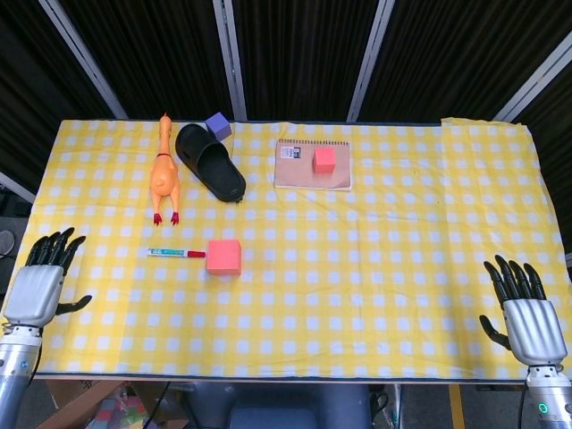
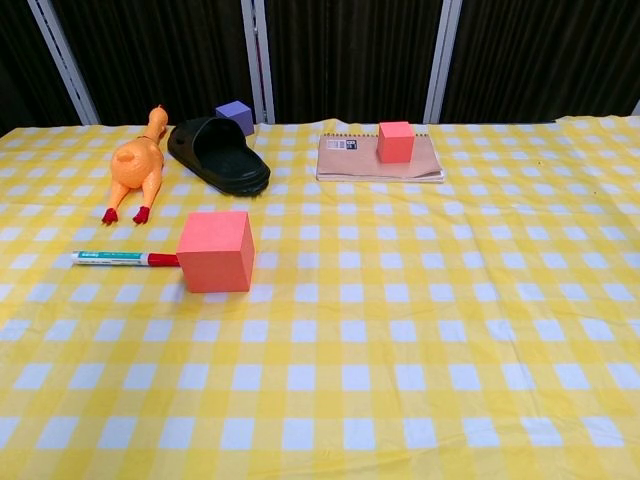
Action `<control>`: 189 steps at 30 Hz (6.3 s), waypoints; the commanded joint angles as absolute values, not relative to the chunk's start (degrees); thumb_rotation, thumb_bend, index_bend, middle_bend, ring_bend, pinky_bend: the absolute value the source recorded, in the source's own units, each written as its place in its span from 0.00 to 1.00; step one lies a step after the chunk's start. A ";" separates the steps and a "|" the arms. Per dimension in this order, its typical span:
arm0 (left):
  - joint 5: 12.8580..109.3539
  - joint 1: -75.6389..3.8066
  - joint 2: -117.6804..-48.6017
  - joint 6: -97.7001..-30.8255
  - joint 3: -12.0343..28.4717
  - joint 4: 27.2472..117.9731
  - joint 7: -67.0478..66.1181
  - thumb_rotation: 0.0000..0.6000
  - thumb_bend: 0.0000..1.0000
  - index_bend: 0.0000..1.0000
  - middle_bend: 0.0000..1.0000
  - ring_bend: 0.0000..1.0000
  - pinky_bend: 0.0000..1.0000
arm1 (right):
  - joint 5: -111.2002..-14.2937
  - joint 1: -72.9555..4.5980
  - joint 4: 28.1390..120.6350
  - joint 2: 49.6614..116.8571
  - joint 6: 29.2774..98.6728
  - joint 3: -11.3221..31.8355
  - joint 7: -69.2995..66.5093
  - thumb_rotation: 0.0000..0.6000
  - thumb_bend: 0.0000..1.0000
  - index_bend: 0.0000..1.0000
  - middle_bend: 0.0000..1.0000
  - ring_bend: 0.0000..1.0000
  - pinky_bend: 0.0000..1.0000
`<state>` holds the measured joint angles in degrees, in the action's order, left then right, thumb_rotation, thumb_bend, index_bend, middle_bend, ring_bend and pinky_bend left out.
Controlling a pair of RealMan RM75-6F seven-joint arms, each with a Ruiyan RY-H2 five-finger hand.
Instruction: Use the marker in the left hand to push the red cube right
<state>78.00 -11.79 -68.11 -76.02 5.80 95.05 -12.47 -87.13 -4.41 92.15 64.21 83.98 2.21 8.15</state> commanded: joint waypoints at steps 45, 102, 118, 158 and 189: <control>45.02 -39.07 -93.77 -55.09 12.07 72.48 -39.24 1.00 0.29 0.49 0.04 0.00 0.00 | -87.25 -4.59 92.08 63.82 83.67 2.23 5.28 1.00 0.35 0.00 0.00 0.00 0.00; 30.90 -44.66 -95.75 -63.04 12.82 82.78 -47.92 1.00 0.48 0.59 0.09 0.00 0.00 | -86.97 -4.50 92.64 63.63 83.69 2.35 4.52 1.00 0.35 0.00 0.00 0.00 0.00; 26.11 -51.11 -102.49 -64.21 16.10 80.92 -52.42 1.00 0.48 0.59 0.09 0.00 0.00 | -86.93 -4.49 92.62 63.49 83.73 2.44 3.49 1.00 0.36 0.00 0.00 0.00 0.00; 22.99 -58.37 -109.55 -66.00 19.33 78.06 -56.20 1.00 0.48 0.60 0.09 0.00 0.00 | -86.57 -4.49 93.09 63.10 83.52 2.57 2.21 1.00 0.35 0.00 0.00 0.00 0.00; 18.36 -63.47 -111.50 -68.59 21.52 77.84 -63.64 1.00 0.48 0.61 0.09 0.00 0.00 | -86.73 -4.28 92.98 62.91 84.01 2.65 1.54 1.00 0.35 0.00 0.00 0.00 0.00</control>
<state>18.74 -63.39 -111.77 -68.30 21.75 77.49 -63.11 -86.73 -4.28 92.98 62.91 84.02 2.65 1.55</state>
